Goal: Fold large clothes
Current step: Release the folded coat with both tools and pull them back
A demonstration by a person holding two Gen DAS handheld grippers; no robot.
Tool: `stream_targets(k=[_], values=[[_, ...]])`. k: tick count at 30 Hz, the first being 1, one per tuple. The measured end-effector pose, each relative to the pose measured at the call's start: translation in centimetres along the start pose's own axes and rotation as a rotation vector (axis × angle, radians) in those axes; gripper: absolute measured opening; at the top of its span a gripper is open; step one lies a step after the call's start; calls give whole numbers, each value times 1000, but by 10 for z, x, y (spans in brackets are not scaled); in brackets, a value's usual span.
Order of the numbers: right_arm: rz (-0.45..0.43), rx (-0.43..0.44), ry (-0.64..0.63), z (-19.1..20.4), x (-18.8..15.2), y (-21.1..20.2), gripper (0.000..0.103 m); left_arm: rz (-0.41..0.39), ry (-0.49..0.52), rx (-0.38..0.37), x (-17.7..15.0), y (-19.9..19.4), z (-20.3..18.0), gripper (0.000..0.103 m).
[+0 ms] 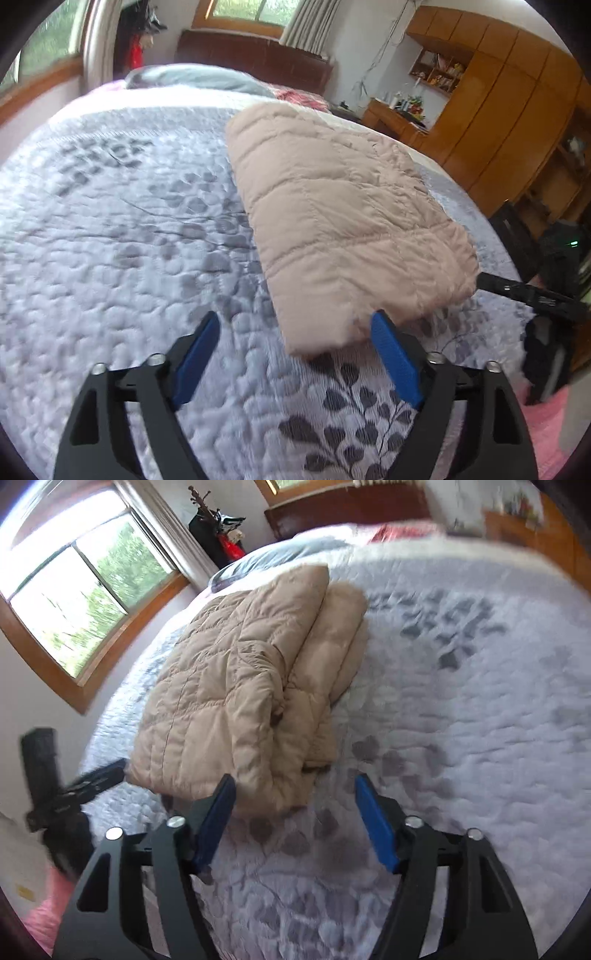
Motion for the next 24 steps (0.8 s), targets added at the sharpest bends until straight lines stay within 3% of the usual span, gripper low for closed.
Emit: stream_targets(k=[3,7,16,24], values=[[-14,-93,-48,10,-14,-18,90,-18,19,63,-9,-18,-8,96],[-8,-132,-87,26,-34,-29,96,-44,10,157,-18,-39,-12,99],[-48,-151,-62,51,-52,-56,97,-74,10,215,-36,-71,-30,99],[-92,-227,-79,60,-64,-77,98,-92,19,288,-48,-95,-34,99]])
Point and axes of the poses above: each gripper's, at about its wrist camera, not at the fingertips, and y roughly the way its jaws point, z to its left, x to its top, the point moved 7 cm from there along y, roughly the way its jaws point, and after that the axes turned 2 degrees about -z, right-handed, at the moved point
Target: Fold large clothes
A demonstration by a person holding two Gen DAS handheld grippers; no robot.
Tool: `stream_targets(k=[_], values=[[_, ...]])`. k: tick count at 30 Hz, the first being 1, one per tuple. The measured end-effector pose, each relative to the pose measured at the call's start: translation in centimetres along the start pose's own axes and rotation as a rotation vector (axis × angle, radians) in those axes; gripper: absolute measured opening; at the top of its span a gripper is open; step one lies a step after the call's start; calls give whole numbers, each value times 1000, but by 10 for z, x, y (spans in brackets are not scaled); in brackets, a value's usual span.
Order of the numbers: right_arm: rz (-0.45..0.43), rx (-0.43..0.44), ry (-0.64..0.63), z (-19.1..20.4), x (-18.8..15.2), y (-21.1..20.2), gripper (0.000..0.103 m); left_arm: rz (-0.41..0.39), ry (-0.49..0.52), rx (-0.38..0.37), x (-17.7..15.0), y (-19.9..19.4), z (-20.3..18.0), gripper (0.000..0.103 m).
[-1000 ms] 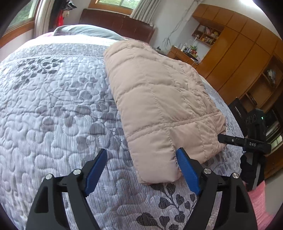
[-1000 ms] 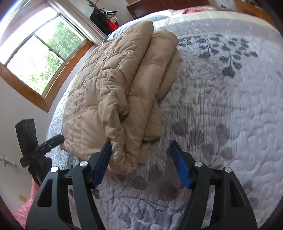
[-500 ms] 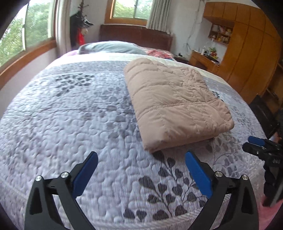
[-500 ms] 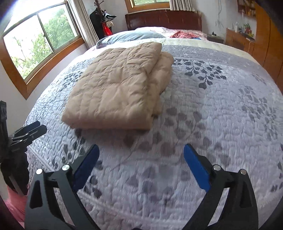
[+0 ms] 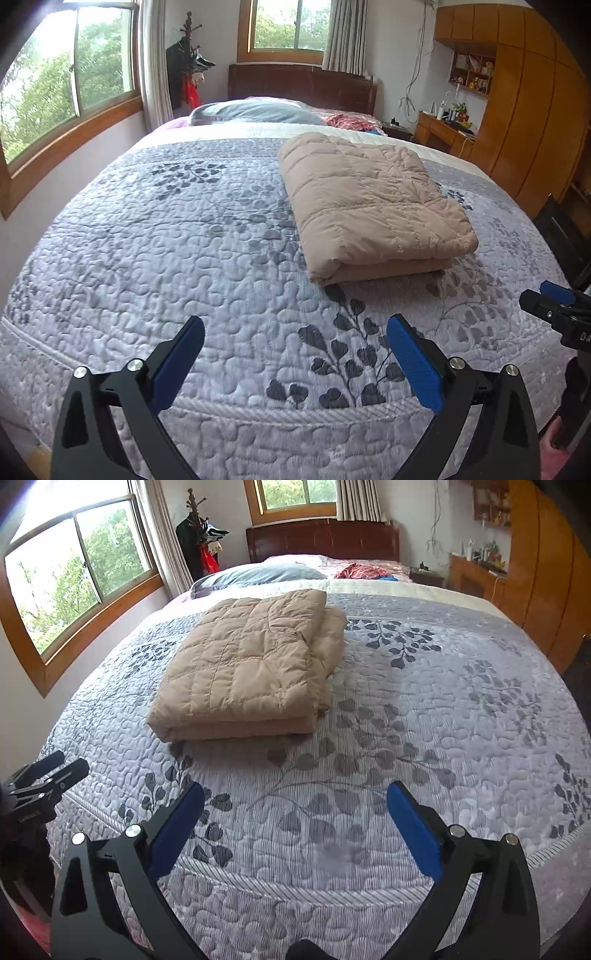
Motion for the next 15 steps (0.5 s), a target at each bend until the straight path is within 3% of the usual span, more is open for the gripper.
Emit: stream_targets(k=[15], values=[[31,-11,-9,3,-19,-7,98,-42,26,39,-10,-23,-4,99]])
Point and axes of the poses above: each gripper's, at about its wrist camera, not at the fingertips, and y roughly the way its jaws point, z to its left, x to its top, the point moved 7 cm from there along y, roughly the way its jaws point, and after that the axes turned 2 degrees about -z, right-handed, at the moved point
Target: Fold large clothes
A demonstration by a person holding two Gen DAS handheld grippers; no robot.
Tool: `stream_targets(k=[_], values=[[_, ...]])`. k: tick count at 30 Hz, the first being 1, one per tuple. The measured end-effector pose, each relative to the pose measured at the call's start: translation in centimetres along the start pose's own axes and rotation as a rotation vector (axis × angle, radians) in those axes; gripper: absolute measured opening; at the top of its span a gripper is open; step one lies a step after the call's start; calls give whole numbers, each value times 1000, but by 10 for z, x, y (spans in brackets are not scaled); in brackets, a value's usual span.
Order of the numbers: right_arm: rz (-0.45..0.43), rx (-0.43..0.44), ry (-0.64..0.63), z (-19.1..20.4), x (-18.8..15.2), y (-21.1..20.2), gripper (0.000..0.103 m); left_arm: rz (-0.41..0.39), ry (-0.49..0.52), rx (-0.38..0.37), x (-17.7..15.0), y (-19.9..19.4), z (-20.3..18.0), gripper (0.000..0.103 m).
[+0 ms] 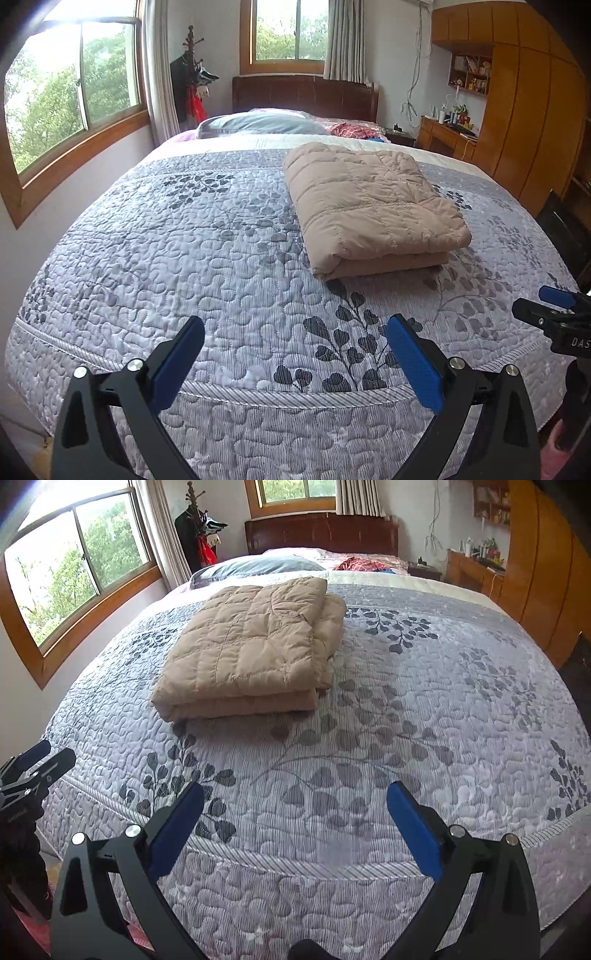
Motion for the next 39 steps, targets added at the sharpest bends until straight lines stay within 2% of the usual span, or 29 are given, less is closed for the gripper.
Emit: stream_targets(k=[39], values=[[18,10,-12,3,-5,4,98,32,21,-17,-7,10,-3,99]])
Point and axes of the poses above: each gripper's, at about its wrist camera, not at the fingertips, and y roughly the way its jaws point, z to its left, x to its top, the point moved 7 cm from there along y, roughly the way its jaws point, and after that the axes turned 2 degrees about -z, right-handed, at the moved point
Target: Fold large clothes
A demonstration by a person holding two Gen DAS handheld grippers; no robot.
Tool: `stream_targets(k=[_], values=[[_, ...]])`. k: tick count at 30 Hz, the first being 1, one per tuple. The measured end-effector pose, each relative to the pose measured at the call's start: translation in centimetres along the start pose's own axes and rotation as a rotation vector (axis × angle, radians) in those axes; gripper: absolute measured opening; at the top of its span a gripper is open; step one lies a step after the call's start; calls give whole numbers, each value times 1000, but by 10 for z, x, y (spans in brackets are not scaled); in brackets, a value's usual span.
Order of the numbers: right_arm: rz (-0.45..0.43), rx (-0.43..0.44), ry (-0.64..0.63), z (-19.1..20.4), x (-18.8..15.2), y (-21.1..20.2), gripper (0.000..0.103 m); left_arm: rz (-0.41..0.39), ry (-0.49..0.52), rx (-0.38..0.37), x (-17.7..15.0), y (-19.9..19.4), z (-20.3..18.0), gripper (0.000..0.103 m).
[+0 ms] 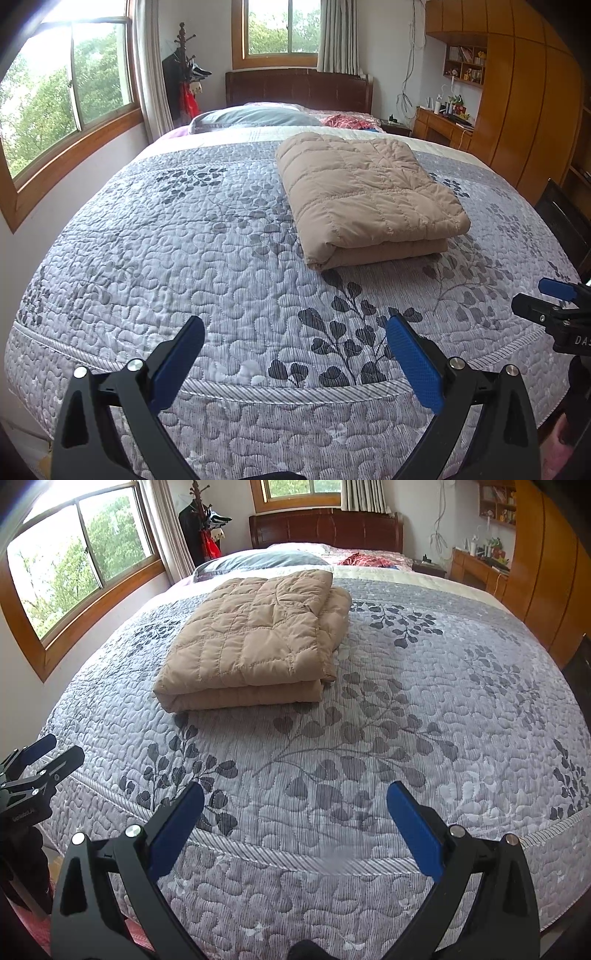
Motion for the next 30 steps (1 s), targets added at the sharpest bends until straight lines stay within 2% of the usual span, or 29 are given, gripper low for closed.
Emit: stream_targets(k=[30], values=[[20,7,-12,-2,4,9,98,5,19,-10,3,6,0,99]])
Point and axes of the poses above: each gripper's, at about its wrist camera, not at the fingertips, and y roughly the way its jaws point, z to its left, x to its top, the point moved 7 cm from there along y, roughly the way its jaws point, and after that the axes turned 2 degrees about -z, right-handed, at the moved point
